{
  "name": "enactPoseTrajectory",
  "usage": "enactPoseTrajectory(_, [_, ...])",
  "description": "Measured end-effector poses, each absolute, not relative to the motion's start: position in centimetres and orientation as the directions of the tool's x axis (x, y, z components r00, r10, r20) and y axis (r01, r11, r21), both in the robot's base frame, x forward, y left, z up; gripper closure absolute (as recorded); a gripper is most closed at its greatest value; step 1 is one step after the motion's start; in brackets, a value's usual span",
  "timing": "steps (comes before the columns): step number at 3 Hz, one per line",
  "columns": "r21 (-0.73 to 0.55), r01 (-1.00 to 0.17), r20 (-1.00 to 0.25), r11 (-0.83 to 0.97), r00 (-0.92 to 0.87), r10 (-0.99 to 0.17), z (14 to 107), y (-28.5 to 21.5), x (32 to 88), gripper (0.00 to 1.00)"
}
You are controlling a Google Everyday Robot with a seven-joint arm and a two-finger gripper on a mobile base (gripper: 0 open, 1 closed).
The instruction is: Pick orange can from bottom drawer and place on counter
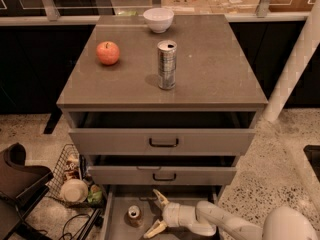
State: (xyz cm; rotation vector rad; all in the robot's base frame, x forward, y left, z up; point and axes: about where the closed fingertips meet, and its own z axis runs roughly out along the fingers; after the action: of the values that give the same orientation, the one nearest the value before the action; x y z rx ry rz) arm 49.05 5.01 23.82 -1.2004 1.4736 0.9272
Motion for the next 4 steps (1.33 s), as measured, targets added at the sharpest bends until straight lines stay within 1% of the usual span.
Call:
enactPoseTrajectory(2, [0.046,-0.978,-0.982,0.201,-0.081,-0.169,20.7,7.5,49.3,0.0])
enactPoseTrajectory(4, [0.074,-0.98,-0.988,0.187,-0.097,-0.119,19.1,10.0,49.0,0.0])
